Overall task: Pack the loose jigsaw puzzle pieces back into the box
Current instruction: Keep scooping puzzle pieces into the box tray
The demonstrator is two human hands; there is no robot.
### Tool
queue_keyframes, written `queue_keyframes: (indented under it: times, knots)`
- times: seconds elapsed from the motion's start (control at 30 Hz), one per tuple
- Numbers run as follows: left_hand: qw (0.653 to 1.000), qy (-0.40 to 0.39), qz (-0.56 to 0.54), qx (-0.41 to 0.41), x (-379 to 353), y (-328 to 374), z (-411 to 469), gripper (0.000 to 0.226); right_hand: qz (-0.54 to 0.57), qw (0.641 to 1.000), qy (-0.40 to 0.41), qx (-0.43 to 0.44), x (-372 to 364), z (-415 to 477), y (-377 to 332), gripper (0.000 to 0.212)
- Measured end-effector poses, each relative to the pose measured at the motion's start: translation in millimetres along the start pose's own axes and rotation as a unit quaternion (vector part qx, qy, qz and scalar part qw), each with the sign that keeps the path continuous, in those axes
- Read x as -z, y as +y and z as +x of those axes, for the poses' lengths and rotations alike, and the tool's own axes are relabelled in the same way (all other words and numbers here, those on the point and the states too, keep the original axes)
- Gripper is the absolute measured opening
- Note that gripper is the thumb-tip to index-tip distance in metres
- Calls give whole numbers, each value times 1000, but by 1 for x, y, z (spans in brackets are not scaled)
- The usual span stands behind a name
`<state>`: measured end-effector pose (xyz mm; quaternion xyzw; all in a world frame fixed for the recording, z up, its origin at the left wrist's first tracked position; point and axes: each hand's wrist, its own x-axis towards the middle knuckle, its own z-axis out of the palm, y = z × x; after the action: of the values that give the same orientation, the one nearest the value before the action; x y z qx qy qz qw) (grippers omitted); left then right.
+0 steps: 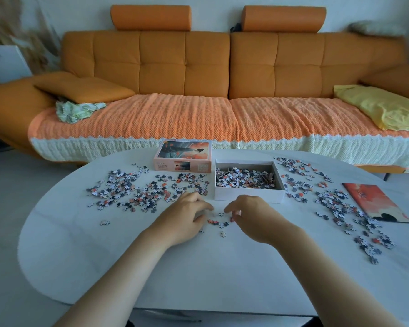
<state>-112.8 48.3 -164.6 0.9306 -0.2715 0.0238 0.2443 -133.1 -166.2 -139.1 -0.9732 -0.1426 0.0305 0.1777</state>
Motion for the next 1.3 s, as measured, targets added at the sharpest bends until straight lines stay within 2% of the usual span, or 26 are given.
queue_keyframes:
  times: [0.07, 0.17, 0.3, 0.4, 0.47, 0.53, 0.63, 0.77, 0.93, 1.0, 1.1, 1.3]
  knots:
    - [1000, -25, 6, -5, 1, 1, -3, 36, 6, 1000, 2, 0, -2, -2, -3, 34]
    - [999, -51, -18, -4, 4, 5, -5, 31, 8, 1000, -18, 23, -3, -2, -8, 37]
    - [996, -38, -83, 19, 10, 8, -10, 27, 21, 999, -24, 23, 2, -3, -12, 32]
    - [996, -31, -79, 31, 16, 5, -16, 31, 27, 999, -44, -2, 7, -6, -11, 32]
    - [995, -68, -52, 50, 21, 0, -21, 44, 34, 997, -75, -14, 9, -7, -12, 42]
    - [992, -105, -28, 68, 23, -3, -23, 52, 25, 996, -80, -9, 8, -6, -16, 39]
    - [994, -85, -37, 59, 19, 2, -21, 36, 43, 998, -52, -9, 2, -1, -20, 24]
    - [997, -57, -37, 32, 14, 8, -16, 22, 77, 995, -50, -27, 2, 2, -22, 30]
    - [992, -108, -27, 61, 21, 12, -17, 50, 67, 995, -66, -42, 1, 0, -30, 31]
    - [991, -121, -9, 51, 19, 18, -18, 44, 66, 996, -50, -42, -3, 0, -36, 33]
    - [995, -88, -19, 41, 14, 26, -17, 22, 52, 998, -27, -33, -7, 5, -41, 23]
    - [995, -38, -54, 73, 11, 28, -14, 13, 85, 993, -39, -72, -2, 7, -46, 14]
